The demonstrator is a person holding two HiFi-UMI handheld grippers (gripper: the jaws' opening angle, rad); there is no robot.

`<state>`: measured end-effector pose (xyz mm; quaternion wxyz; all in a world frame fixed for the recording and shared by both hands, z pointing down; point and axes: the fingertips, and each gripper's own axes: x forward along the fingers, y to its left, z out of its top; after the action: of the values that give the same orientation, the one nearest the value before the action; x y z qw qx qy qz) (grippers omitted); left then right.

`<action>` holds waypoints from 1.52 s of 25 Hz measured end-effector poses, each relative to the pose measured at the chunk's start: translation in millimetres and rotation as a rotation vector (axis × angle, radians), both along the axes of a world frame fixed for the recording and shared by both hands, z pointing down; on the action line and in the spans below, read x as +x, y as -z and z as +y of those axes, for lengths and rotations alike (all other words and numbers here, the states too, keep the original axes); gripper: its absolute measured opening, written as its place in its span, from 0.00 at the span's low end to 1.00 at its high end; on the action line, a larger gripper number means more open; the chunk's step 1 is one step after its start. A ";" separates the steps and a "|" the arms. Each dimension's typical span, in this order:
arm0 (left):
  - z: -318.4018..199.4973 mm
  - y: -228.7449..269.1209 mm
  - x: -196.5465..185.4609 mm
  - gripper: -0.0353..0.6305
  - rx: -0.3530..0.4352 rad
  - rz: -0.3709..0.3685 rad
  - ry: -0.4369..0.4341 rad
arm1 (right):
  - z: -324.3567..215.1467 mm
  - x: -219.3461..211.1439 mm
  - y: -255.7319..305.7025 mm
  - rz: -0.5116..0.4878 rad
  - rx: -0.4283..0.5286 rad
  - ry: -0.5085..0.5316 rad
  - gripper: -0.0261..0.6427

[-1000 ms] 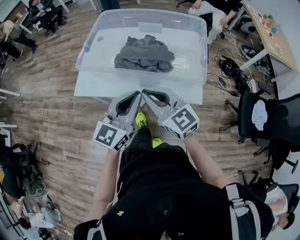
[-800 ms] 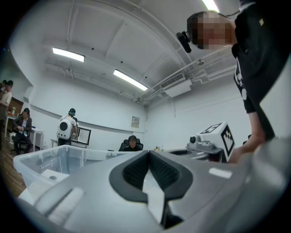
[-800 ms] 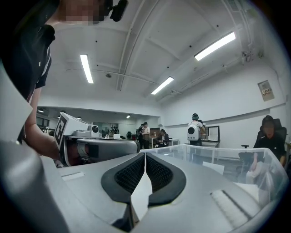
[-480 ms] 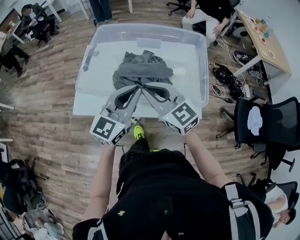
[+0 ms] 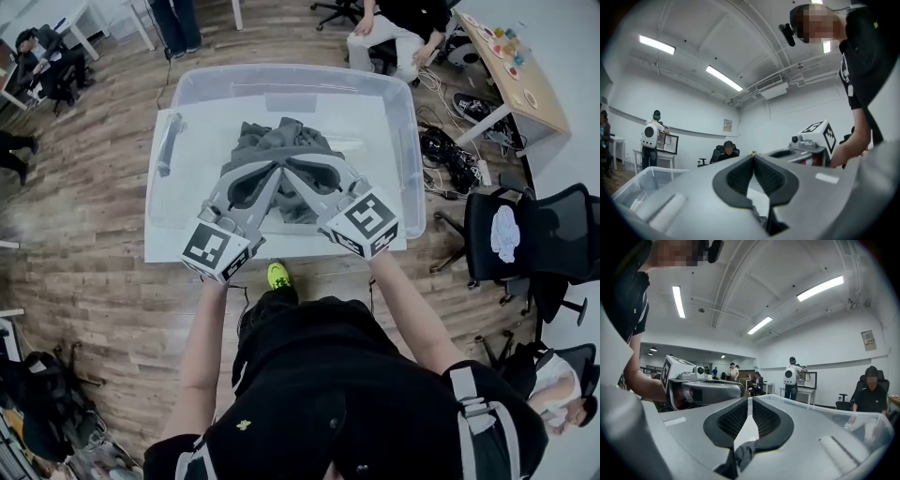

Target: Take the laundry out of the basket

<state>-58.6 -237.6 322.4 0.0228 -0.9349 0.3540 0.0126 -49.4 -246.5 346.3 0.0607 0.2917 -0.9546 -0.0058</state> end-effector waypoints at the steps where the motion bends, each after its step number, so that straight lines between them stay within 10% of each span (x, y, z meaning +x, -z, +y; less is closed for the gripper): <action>1: -8.0 0.5 -1.7 0.06 0.000 0.005 -0.005 | -8.0 -1.5 0.4 0.002 0.001 -0.007 0.08; 13: -93.3 -12.5 -18.5 0.07 -0.006 0.013 -0.098 | -90.5 -21.6 -16.8 0.069 -0.008 -0.026 0.09; 38: -174.4 -176.2 -5.5 0.50 -0.223 -0.160 -0.176 | -150.3 -7.8 -201.8 0.288 -0.260 0.165 0.45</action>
<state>-64.1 -412.0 498.5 -0.0540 -0.9570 0.2672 -0.0991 -57.2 -396.8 548.2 0.2329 0.1985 -0.9494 0.0707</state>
